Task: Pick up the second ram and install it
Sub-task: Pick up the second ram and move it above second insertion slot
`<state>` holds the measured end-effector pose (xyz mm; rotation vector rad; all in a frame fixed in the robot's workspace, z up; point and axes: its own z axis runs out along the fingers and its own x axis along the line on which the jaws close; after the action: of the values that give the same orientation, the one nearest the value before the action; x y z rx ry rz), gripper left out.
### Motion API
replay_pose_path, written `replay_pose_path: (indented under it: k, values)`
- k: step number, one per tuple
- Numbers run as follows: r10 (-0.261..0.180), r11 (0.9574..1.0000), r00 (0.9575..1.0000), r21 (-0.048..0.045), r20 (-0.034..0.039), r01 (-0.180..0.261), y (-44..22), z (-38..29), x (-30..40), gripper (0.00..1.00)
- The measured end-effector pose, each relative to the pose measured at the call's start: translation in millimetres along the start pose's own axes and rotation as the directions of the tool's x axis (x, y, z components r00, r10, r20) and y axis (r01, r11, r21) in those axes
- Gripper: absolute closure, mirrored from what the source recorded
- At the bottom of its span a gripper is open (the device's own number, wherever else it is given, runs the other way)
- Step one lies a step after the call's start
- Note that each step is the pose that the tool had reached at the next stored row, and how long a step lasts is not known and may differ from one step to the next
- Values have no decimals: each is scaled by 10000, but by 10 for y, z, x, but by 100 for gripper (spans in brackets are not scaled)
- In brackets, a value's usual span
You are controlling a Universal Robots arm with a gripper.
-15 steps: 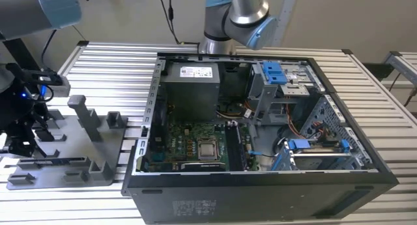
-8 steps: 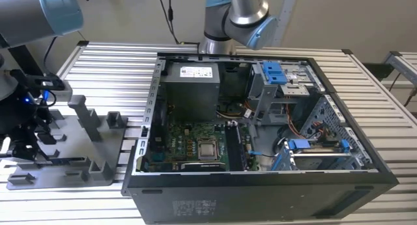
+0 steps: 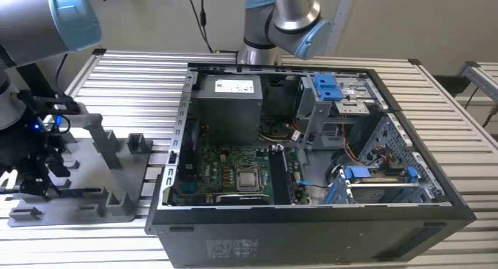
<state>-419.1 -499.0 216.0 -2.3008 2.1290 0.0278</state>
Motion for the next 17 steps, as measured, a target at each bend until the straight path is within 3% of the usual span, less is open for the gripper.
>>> replay_pose_path:
  k: [13, 17]
  values:
    - [-6, 9999, 10000, 110, -8, 7, 19, 203, 4, 52]
    - [-8, 9999, 10000, 112, -10, 8, 19, 213, 5, 52]
